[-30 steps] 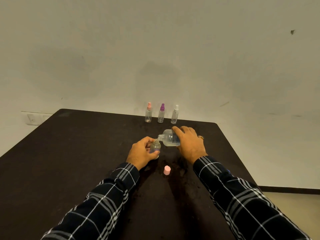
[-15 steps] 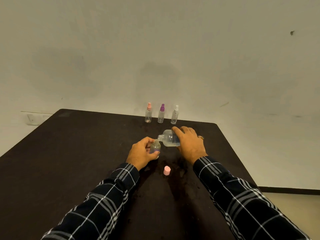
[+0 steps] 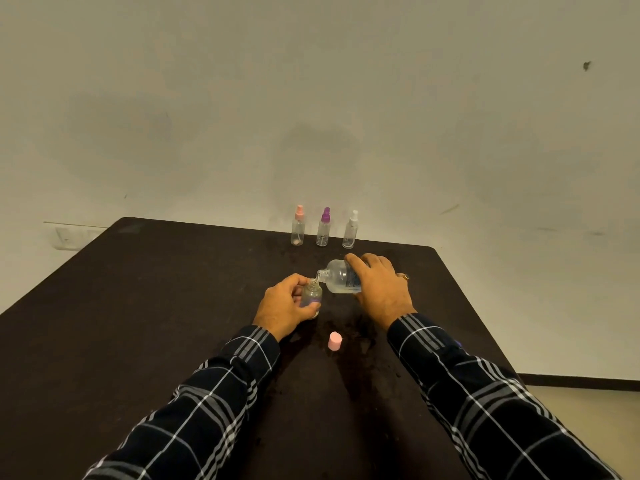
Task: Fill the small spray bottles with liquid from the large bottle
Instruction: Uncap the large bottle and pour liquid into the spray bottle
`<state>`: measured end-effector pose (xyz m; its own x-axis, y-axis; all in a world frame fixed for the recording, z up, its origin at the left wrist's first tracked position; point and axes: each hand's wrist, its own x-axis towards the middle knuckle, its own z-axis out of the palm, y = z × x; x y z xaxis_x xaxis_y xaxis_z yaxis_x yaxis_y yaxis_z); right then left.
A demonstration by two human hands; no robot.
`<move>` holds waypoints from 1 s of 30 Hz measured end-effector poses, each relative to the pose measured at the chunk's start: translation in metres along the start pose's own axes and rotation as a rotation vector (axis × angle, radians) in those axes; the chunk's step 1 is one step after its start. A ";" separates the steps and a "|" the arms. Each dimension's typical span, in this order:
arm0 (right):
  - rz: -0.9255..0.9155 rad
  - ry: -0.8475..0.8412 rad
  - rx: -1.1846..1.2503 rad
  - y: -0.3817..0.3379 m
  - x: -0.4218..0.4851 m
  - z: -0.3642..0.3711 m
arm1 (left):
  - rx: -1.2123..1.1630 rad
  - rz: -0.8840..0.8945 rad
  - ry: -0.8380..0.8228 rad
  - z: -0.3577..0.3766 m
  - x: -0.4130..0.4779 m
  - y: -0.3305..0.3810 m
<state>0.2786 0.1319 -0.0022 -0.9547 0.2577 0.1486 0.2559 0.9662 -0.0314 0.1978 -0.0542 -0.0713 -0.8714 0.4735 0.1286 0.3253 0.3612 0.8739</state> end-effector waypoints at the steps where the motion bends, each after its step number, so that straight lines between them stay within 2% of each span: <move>1: 0.002 -0.001 0.003 0.000 0.000 0.000 | 0.002 0.000 0.001 0.000 0.000 0.000; 30: -0.008 0.000 -0.019 0.001 0.000 -0.001 | 0.012 0.001 0.000 0.002 0.002 -0.003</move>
<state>0.2789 0.1330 -0.0015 -0.9569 0.2497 0.1486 0.2507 0.9680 -0.0119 0.1960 -0.0533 -0.0747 -0.8712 0.4736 0.1295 0.3303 0.3701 0.8683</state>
